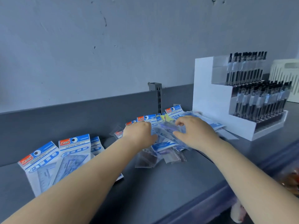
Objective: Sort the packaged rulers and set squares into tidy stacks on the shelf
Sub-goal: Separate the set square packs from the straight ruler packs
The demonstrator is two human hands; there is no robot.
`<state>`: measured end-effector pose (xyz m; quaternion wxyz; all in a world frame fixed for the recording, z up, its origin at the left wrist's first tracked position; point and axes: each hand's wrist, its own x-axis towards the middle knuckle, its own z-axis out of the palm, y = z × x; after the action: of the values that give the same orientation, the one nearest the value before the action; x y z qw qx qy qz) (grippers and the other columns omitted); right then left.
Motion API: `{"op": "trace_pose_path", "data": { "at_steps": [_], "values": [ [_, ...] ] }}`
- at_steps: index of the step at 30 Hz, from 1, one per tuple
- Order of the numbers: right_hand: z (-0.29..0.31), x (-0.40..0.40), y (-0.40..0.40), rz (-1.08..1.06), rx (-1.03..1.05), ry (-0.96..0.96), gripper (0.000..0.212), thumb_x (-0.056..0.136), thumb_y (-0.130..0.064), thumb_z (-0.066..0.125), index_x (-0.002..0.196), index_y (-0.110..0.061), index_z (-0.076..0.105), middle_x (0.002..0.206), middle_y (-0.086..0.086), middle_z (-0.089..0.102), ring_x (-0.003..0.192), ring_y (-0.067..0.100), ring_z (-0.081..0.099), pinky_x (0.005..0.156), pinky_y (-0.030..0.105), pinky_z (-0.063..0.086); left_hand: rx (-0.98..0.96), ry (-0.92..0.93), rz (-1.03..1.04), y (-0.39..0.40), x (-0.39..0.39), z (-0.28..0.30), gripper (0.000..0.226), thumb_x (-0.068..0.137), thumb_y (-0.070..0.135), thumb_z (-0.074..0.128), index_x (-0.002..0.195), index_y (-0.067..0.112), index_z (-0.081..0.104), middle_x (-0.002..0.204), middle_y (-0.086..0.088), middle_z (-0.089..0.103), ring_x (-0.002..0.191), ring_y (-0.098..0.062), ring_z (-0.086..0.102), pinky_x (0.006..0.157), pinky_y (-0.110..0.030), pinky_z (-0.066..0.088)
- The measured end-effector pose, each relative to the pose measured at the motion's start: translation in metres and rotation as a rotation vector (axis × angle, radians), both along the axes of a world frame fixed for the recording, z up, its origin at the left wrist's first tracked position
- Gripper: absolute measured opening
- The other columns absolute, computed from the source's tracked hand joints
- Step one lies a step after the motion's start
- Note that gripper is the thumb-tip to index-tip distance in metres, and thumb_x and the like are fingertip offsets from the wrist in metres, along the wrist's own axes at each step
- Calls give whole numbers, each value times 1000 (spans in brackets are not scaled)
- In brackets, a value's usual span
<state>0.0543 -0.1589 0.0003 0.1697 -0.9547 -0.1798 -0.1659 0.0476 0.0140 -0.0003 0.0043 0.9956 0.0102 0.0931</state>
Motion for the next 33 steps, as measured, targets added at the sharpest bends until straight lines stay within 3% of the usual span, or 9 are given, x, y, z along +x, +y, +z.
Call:
{"op": "trace_pose_path", "data": {
  "at_steps": [9, 11, 13, 15, 20, 24, 27, 30, 33],
  "values": [
    [0, 39, 12, 181, -154, 251, 56, 78, -47, 66, 121, -14, 55, 123, 0, 58, 111, 21, 54, 95, 37, 45, -50, 83, 174, 5, 13, -21, 75, 79, 75, 42, 124, 16, 47, 126, -3, 56, 119, -24, 49, 95, -38, 34],
    [-4, 42, 17, 209, -158, 298, 55, 76, -46, 68, 115, -9, 57, 114, 4, 60, 104, 22, 57, 90, 38, 48, -139, 67, 193, 3, 13, -20, 72, 78, 70, 52, 124, 16, 47, 120, -2, 59, 113, -23, 53, 93, -37, 35],
    [-7, 46, 20, 220, -131, 323, 37, 76, -42, 70, 90, -10, 57, 91, 3, 58, 86, 21, 56, 71, 32, 48, -269, 53, 204, 2, 15, -18, 69, 76, 60, 64, 126, 16, 46, 117, -1, 61, 108, -22, 56, 89, -34, 40],
    [-6, 46, 22, 217, -108, 352, 42, 77, -38, 71, 64, -15, 38, 67, -1, 41, 61, 15, 43, 50, 26, 31, -390, 50, 225, 1, 17, -17, 74, 73, 51, 72, 132, 16, 44, 121, -1, 59, 109, -22, 57, 90, -34, 46],
    [-2, 45, 19, 190, -96, 382, 50, 76, -28, 72, 56, -12, 29, 57, 2, 29, 48, 15, 31, 46, 27, 23, -626, -22, 277, -3, 14, -12, 74, 70, 29, 81, 132, 13, 44, 116, -5, 63, 103, -22, 60, 83, -31, 46],
    [0, 44, 16, 215, -55, 392, 44, 73, -28, 74, 62, -14, 34, 62, -1, 34, 51, 13, 34, 45, 26, 24, -742, -162, 269, -12, 4, -7, 69, 75, 13, 75, 134, 13, 39, 91, 3, 58, 81, -14, 54, 56, -18, 39],
    [2, 41, 12, 280, 146, 364, 38, 74, -27, 76, 86, -13, 42, 75, -4, 43, 61, 8, 39, 50, 23, 29, -860, -290, 287, -13, -7, 0, 66, 81, 8, 69, 138, 12, 36, 90, 3, 56, 84, -17, 54, 69, -24, 41],
    [3, 41, 14, 358, 323, 364, 33, 81, -25, 67, 102, -7, 49, 95, 6, 55, 79, 19, 50, 62, 29, 35, -1036, -396, 333, -8, -27, 11, 42, 86, 5, 63, 127, 10, 52, 88, 4, 60, 80, -18, 60, 72, -28, 49],
    [8, 32, 23, 444, 532, 471, 15, 87, -14, 54, 100, -6, 52, 88, 7, 53, 68, 18, 46, 56, 26, 34, -1197, -505, 383, 3, -50, 15, 20, 86, 1, 58, 103, 8, 68, 73, 3, 62, 68, -17, 57, 70, -29, 49]
  ]
}}
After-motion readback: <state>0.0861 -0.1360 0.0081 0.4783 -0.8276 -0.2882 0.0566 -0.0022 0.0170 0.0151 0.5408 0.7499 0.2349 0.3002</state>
